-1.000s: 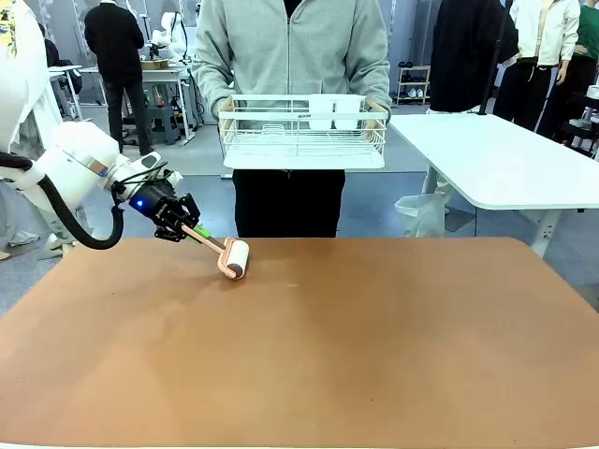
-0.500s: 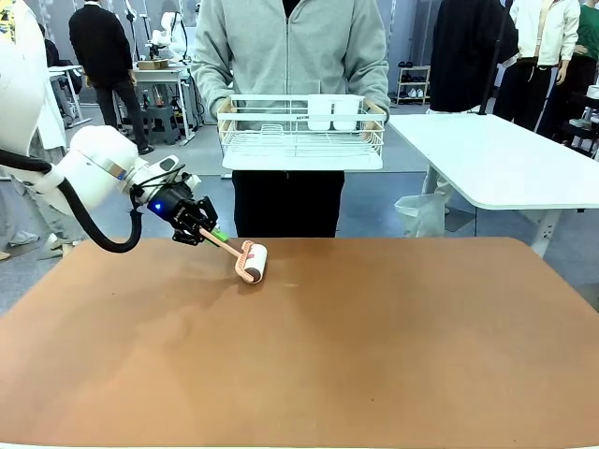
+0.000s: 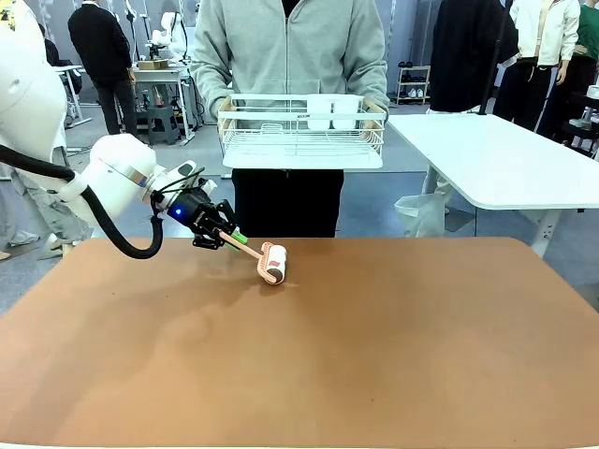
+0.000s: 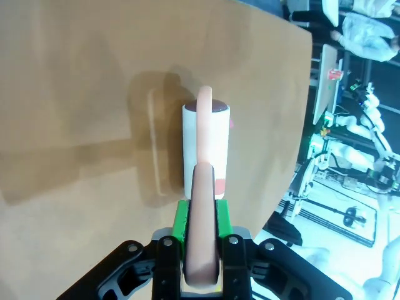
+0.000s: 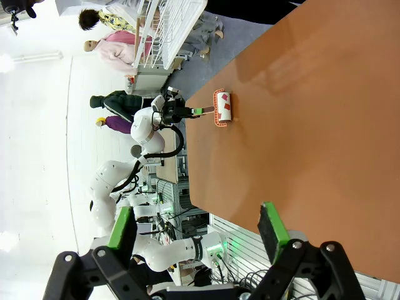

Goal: Clean the table.
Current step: Clean the table with the Lint Roller when the human lifts the Dish drying rack.

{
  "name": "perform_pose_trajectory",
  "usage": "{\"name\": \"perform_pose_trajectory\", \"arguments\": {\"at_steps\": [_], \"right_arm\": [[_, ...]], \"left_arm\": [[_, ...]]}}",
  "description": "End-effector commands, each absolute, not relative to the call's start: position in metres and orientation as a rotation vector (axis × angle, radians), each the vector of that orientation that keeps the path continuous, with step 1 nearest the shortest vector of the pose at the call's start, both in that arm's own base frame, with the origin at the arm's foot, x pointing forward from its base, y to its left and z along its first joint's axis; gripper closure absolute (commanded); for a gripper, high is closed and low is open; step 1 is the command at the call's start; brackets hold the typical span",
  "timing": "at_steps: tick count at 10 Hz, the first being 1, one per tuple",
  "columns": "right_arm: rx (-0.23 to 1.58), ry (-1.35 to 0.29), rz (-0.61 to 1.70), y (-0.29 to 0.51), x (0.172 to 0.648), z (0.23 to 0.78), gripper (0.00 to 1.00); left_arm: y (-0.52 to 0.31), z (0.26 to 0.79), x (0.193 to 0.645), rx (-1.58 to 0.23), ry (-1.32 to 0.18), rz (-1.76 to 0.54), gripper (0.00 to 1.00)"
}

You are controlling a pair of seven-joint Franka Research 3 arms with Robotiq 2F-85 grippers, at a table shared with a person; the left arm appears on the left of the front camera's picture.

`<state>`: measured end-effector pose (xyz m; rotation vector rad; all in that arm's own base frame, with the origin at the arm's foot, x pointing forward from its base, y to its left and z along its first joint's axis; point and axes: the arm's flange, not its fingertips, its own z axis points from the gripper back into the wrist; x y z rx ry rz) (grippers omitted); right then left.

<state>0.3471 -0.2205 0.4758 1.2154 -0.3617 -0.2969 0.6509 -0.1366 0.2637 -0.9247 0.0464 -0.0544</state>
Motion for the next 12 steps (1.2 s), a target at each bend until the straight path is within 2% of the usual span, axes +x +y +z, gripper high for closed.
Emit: {"name": "perform_pose_trajectory", "arguments": {"at_steps": [1, 5, 7, 8, 12], "right_arm": [[1.230, -0.376, -0.287, -0.221, 0.346, 0.480, 0.00], [1.230, -0.376, -0.287, -0.221, 0.346, 0.480, 0.00], [1.230, -0.376, -0.287, -0.221, 0.346, 0.480, 0.00], [1.230, -0.376, -0.287, -0.221, 0.346, 0.480, 0.00], [1.230, -0.376, -0.287, -0.221, 0.346, 0.480, 0.00]], "left_arm": [[-0.153, 0.254, 0.638, -0.927, 0.080, -0.031, 0.93], [-0.171, 0.275, 0.631, -0.987, 0.091, -0.043, 0.93], [-0.161, 0.306, 0.625, -1.064, 0.095, -0.034, 0.93], [-0.153, 0.329, 0.620, -1.088, 0.048, -0.032, 0.93], [-0.115, 0.391, 0.579, -1.100, -0.031, 0.008, 0.93]]}}
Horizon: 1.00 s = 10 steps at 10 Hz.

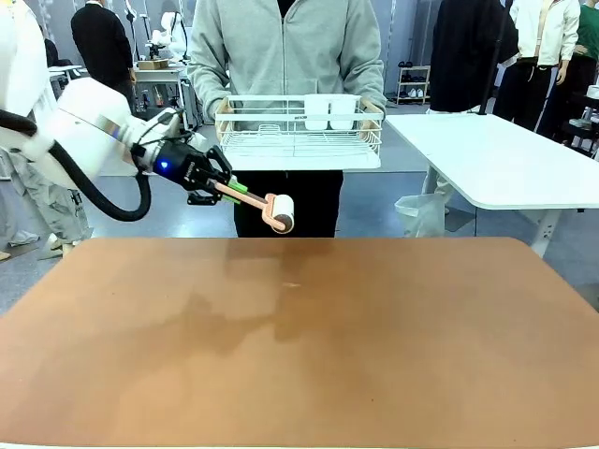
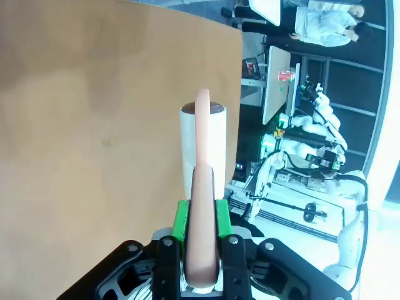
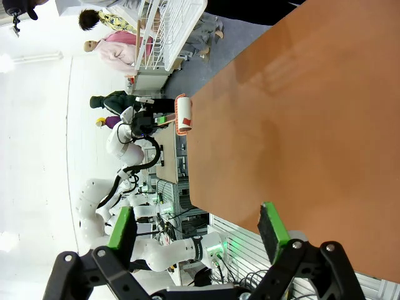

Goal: Clean the table.
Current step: Clean the table with the Lint Roller when the human lifts the Dish drying rack.

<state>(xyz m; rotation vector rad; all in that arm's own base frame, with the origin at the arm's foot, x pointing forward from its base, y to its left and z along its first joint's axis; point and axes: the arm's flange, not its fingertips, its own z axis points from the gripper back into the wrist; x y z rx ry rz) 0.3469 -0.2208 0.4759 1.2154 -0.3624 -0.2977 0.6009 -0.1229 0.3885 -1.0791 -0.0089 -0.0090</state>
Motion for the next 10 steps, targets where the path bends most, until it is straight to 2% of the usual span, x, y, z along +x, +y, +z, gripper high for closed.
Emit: {"name": "perform_pose_trajectory", "arguments": {"at_steps": [1, 4, 5, 10], "right_arm": [[1.230, -0.376, -0.287, -0.221, 0.346, 0.480, 0.00], [1.230, -0.376, -0.287, -0.221, 0.346, 0.480, 0.00], [1.230, -0.376, -0.287, -0.221, 0.346, 0.480, 0.00], [1.230, -0.376, -0.287, -0.221, 0.346, 0.480, 0.00]], "left_arm": [[-0.096, 0.407, 0.568, -1.111, -0.037, 0.042, 0.93], [-0.058, 0.445, 0.531, -1.065, -0.084, 0.058, 0.93], [-0.043, 0.456, 0.520, -0.992, 0.004, 0.007, 0.93], [0.030, 0.503, 0.490, -0.571, 0.032, -0.071, 0.93]]}}
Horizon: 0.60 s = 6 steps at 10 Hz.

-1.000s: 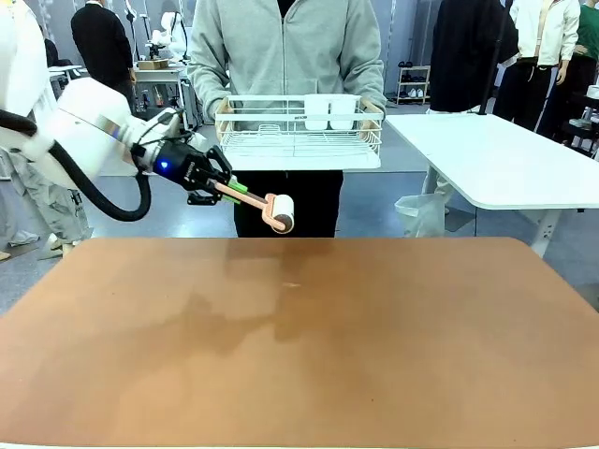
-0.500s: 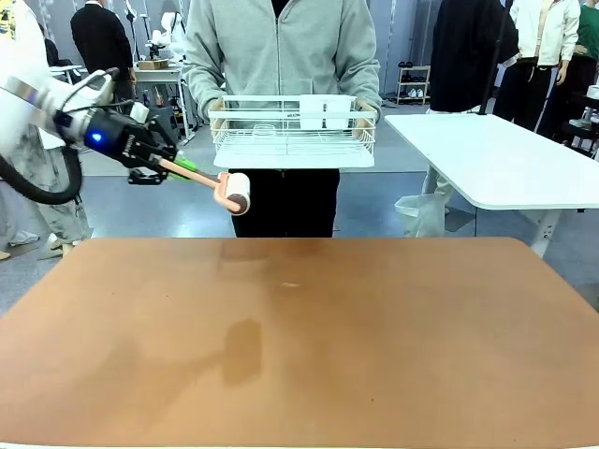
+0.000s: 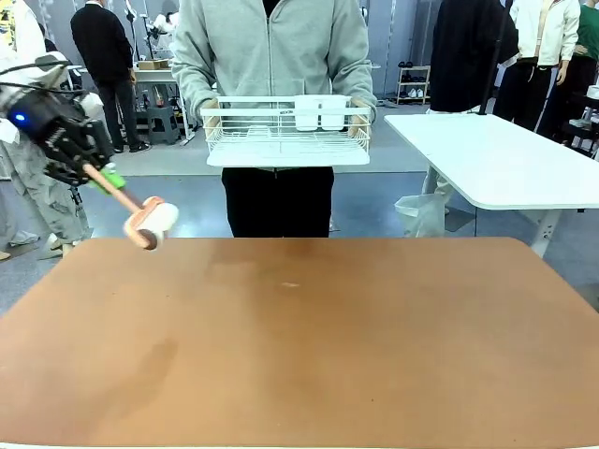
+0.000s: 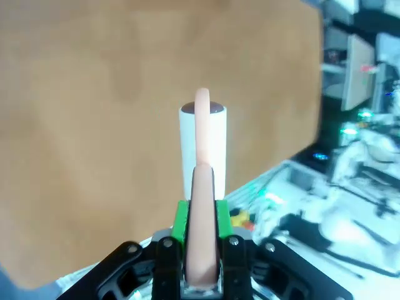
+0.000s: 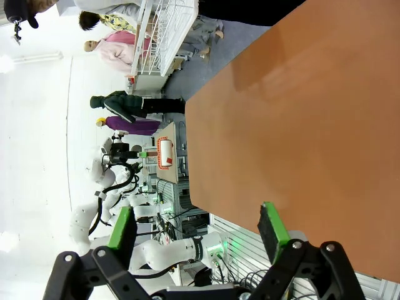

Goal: Clean the table.
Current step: Clean the table with the Lint Roller when the human lifts the Dish drying rack.

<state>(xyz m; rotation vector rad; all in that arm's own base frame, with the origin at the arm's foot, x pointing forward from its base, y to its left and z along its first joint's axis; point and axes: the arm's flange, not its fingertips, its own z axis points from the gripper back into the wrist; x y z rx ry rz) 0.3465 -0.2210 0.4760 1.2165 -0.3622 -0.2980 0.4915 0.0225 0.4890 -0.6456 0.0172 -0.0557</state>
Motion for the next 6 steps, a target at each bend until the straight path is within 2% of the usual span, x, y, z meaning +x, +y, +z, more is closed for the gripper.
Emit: {"name": "perform_pose_trajectory", "arguments": {"at_steps": [1, 4, 6], "right_arm": [[1.230, -0.376, -0.287, -0.221, 0.346, 0.480, 0.00], [1.230, -0.376, -0.287, -0.221, 0.346, 0.480, 0.00], [1.230, -0.376, -0.287, -0.221, 0.346, 0.480, 0.00]], "left_arm": [[0.042, 0.507, 0.489, -0.520, 0.006, -0.024, 0.93], [0.063, 0.509, 0.490, -0.461, -0.009, -0.003, 0.93], [0.066, 0.510, 0.489, -0.482, -0.007, -0.022, 0.93]]}}
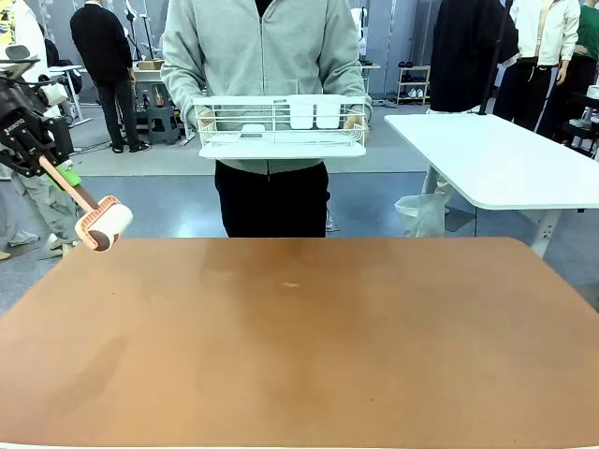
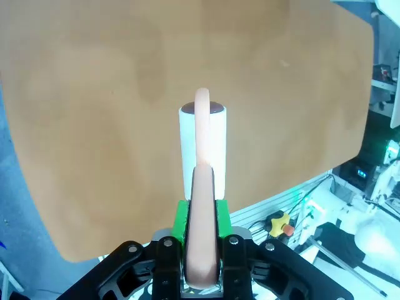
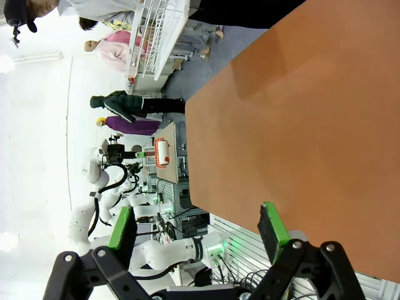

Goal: Clean the table.
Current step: Clean the table with the Lint Roller when the human lifts the Dish drying rack, then place the Lint Roller down when the Dish drying rack is positioned in the middle of the table.

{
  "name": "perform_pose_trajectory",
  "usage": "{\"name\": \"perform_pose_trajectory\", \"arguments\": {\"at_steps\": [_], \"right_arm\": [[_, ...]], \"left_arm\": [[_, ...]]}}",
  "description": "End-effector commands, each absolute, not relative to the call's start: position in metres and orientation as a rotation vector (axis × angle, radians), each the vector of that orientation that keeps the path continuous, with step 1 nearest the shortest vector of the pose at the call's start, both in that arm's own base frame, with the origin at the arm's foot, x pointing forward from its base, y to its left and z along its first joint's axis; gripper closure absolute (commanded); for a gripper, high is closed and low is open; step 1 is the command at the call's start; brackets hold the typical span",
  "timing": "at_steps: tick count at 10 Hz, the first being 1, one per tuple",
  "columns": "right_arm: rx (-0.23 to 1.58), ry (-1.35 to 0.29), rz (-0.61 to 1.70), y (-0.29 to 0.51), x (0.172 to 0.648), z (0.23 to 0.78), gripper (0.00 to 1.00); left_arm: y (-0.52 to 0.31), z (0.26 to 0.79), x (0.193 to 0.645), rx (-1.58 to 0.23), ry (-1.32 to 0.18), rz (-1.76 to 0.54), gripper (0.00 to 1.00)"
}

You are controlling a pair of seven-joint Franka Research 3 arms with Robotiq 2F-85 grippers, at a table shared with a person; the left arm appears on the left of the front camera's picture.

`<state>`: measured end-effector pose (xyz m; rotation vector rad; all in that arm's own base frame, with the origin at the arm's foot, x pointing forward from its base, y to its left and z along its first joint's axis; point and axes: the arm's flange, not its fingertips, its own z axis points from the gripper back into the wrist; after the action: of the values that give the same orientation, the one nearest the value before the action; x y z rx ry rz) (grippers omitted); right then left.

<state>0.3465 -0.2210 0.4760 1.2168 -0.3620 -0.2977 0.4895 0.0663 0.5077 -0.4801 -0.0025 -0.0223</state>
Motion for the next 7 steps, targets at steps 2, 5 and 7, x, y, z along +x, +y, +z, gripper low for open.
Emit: {"name": "perform_pose_trajectory", "arguments": {"at_steps": [2, 5, 7], "right_arm": [[1.230, -0.376, -0.287, -0.2209, 0.3464, 0.4797, 0.00], [1.230, -0.376, -0.287, -0.2209, 0.3464, 0.4797, 0.00], [1.230, -0.376, -0.287, -0.2209, 0.3464, 0.4797, 0.00]], "left_arm": [[0.0663, 0.5103, 0.4885, -0.482, -0.007, -0.022, 0.93], [0.0663, 0.5103, 0.4885, -0.482, -0.007, -0.022, 0.93], [0.0663, 0.5103, 0.4885, -0.482, -0.007, -0.022, 0.93]]}}
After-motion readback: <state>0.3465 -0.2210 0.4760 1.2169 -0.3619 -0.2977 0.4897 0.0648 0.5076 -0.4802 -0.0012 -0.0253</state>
